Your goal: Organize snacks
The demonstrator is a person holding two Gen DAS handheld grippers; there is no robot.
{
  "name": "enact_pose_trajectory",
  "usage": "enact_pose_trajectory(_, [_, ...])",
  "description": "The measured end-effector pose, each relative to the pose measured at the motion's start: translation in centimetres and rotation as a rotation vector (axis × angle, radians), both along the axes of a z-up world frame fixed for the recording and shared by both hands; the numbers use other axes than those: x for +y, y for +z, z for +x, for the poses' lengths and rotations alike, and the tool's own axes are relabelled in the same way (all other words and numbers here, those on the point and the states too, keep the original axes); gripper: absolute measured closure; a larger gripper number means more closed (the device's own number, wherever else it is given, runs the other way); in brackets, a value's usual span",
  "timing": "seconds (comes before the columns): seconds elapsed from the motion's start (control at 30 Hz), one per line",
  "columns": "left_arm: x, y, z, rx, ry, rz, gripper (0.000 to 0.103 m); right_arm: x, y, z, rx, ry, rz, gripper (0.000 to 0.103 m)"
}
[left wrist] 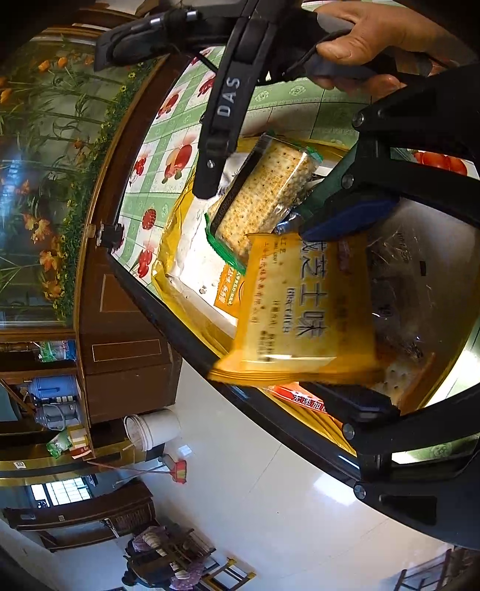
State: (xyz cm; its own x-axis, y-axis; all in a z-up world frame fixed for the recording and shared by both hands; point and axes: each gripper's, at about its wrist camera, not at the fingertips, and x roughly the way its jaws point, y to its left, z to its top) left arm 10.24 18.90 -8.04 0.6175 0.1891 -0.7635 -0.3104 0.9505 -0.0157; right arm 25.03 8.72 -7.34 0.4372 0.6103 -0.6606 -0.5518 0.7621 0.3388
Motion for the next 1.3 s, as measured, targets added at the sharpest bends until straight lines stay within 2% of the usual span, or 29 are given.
enact_pose_trajectory(0.17, [-0.4, 1.2, -1.1, -0.034, 0.007, 0.026, 0.027, -1.4, 1.2, -0.9, -0.017, -0.029, 0.009, 0.019])
enact_pose_trajectory(0.43, [-1.4, 3.8, -4.6, -0.104, 0.000, 0.076, 0.024, -4.0, 3.6, -4.5, -0.054, -0.027, 0.042, 0.017])
enact_pose_trajectory(0.93, [-2.0, 7.1, -11.8, -0.211, 0.011, 0.144, 0.021, -6.2, 5.9, -14.6, -0.156, 0.108, -0.008, 0.012])
enact_pose_trajectory(1.3, [-1.9, 7.4, -15.7, -0.240, 0.036, 0.173, 0.020, -4.8, 5.7, -19.9, -0.259, 0.273, -0.137, 0.012])
